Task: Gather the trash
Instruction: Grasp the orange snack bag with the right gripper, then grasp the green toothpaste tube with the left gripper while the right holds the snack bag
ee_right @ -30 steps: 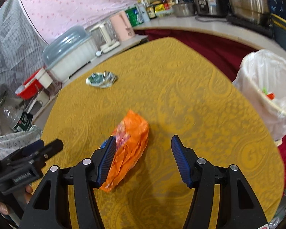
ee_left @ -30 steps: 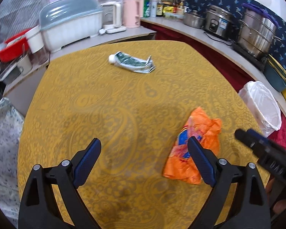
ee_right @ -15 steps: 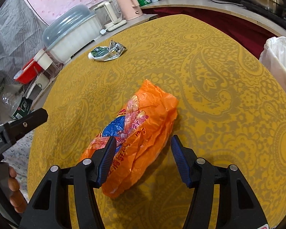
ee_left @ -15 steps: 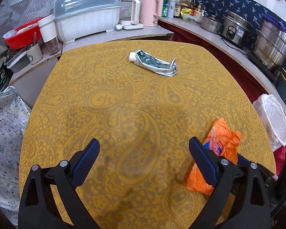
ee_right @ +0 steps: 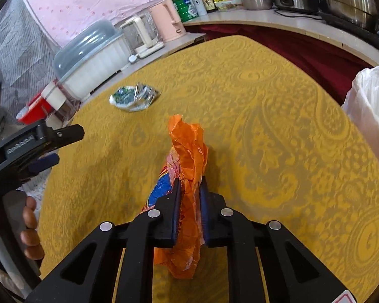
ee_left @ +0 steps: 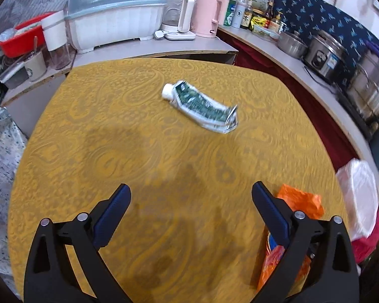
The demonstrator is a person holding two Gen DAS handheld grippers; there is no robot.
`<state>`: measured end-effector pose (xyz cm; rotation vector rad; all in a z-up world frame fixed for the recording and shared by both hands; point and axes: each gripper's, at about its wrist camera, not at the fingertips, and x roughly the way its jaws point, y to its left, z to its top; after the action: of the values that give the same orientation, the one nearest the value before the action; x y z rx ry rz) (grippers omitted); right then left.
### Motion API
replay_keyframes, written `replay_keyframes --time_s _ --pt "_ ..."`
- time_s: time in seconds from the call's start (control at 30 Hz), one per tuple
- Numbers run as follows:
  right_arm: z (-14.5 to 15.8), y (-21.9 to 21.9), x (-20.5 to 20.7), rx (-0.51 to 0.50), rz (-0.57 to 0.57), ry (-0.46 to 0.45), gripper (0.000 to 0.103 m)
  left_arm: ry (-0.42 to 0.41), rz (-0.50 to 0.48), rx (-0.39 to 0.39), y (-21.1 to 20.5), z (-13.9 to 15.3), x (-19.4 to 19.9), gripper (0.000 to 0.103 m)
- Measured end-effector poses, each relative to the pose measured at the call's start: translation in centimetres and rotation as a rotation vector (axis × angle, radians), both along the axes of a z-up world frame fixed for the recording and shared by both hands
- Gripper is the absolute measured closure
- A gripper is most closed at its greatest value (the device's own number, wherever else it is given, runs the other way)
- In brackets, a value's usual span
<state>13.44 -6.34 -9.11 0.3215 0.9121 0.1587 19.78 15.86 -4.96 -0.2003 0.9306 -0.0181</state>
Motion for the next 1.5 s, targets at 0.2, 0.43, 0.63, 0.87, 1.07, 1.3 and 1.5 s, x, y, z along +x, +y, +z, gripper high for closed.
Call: replay_keyframes --time_s 0.2,0.43,0.63,0.87,1.07,1.3,1.5 --pt "1.6 -2.3 3.6 0.025 -0.055 -0.039 0.090 -0.014 0.000 -0.015 -1.9 0.1 4.8 0.011" --pt "1.9 -4.5 7.4 0.060 -0.101 -0.048 0.090 -0.049 -0.085 0.052 -4.5 -0.8 9.3 0.032" --pt "1.5 -5.3 9.1 0.071 -0.117 -0.048 0.090 -0.006 -0.132 0.070 -5.1 -3.1 11.8 0.058" --pt "1.4 -5.5 9.5 0.073 -0.119 -0.044 0.090 -0.004 -0.173 0.066 -5.8 -3.5 12.1 0.088" --pt "1.8 -5.7 8.7 0.073 -0.129 -0.056 0.090 -0.058 -0.175 0.043 -6.0 -1.2 10.3 0.097" --pt "4.3 -7.3 6.5 0.074 -0.160 -0.117 0.090 -0.131 -0.214 -0.005 -7.3 3.3 7.3 0.098" --pt "6.8 -9.8 3.6 0.068 -0.206 -0.176 0.090 -0.195 -0.273 -0.046 -10.0 7.2 4.0 0.098"
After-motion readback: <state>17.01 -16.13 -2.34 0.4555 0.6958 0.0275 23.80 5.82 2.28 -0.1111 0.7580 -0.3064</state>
